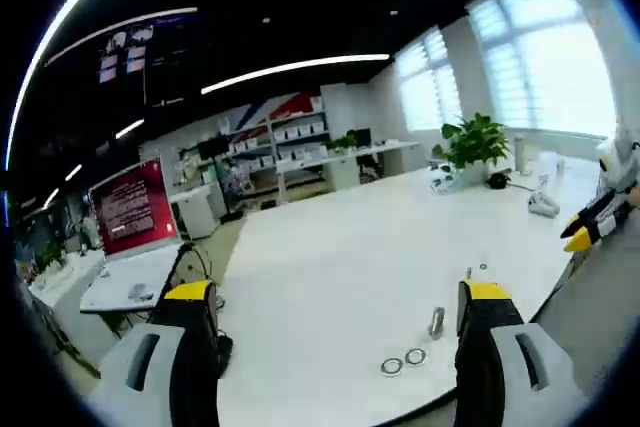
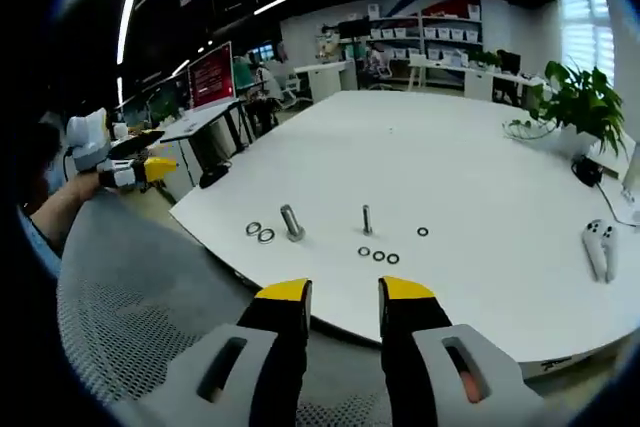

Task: Place the washer onto the threaded stud by aligning its center hole with the stud, sliding it down to the base, and recovering from edge contact or off-axis alignment until the washer reaches the visible bottom stop.

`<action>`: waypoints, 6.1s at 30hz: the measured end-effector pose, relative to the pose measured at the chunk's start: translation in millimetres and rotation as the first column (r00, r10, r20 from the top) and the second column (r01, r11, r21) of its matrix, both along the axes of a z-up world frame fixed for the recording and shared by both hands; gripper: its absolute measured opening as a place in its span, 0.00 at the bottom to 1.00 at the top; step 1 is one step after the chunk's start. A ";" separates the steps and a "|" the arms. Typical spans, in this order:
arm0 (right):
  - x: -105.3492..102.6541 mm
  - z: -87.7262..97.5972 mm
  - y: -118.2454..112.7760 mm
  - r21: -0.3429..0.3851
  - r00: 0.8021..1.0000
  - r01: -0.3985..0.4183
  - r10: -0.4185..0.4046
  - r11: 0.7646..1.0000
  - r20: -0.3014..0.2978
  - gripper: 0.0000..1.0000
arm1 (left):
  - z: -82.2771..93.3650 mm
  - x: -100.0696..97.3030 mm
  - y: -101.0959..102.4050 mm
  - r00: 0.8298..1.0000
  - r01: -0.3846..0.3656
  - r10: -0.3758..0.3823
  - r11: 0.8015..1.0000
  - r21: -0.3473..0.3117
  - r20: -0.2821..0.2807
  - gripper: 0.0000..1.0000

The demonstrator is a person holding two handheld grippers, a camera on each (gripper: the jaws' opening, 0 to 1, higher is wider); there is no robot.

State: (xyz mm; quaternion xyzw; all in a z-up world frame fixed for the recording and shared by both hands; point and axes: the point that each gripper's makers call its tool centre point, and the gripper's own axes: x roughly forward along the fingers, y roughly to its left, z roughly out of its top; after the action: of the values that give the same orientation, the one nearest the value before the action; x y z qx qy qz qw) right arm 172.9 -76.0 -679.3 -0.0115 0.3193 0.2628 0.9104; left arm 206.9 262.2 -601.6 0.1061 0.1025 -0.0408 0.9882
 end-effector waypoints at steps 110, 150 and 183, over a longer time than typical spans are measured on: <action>-10.5 -5.7 11.3 0.077 0.995 -0.045 0.051 0.996 -0.086 0.24 | -24.7 -10.9 8.1 0.995 -0.005 -0.025 0.956 -0.292 -0.099 0.52; 61.6 -74.6 -30.4 -0.120 0.895 -0.322 0.261 0.939 -0.361 0.19 | -32.2 -13.9 6.5 0.989 0.032 -0.072 0.957 -0.288 -0.126 0.44; 96.8 -127.9 -6.4 -0.216 0.782 -0.507 0.340 0.835 -0.522 0.22 | -33.2 -13.4 8.0 0.990 0.017 -0.057 0.959 -0.284 -0.133 0.44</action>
State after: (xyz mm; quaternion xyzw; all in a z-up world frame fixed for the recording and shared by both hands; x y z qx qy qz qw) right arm 269.7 -82.4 -807.2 -0.1801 0.5566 0.3984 0.7064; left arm 193.5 270.2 -634.8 -0.0372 0.1626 -0.0807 0.9827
